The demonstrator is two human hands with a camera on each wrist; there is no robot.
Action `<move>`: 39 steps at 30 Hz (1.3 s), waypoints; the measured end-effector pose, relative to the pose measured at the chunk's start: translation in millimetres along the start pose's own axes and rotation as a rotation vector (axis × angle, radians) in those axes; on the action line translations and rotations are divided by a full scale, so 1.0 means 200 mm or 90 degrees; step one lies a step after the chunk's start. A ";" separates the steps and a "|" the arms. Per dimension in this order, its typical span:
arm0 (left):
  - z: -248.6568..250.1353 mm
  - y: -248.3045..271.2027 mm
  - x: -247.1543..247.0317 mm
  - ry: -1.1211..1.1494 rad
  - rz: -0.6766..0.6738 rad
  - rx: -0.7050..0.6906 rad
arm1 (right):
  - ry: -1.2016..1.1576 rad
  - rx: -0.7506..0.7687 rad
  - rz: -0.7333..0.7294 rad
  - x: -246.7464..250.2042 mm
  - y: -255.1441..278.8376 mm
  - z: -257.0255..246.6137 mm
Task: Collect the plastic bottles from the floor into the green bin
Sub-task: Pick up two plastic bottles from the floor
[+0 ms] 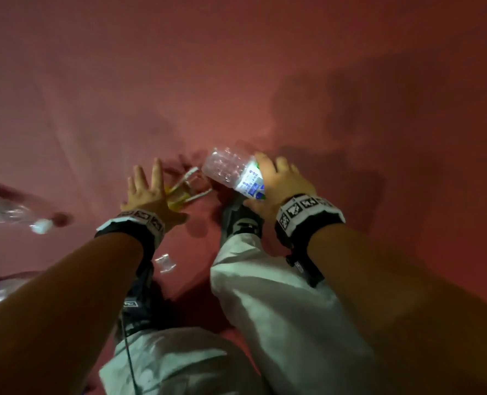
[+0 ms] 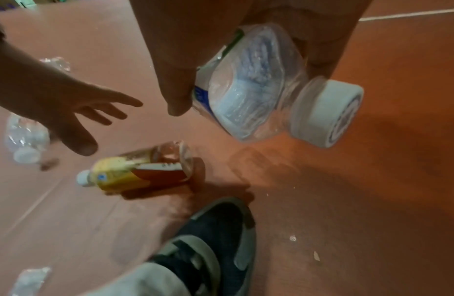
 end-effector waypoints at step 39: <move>2.62 5.05 1.33 -0.303 0.420 -1.083 | -0.334 -0.718 0.785 1.24 5.14 1.39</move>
Point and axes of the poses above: each hand's wrist, its own y-axis away from the middle knuckle, its own x-axis out of the back of the hand, z = x × y, the point moved 2 cm from there along -y, towards the middle knuckle, and after that the axes turned 5 degrees about -x, right-handed, at the moved point
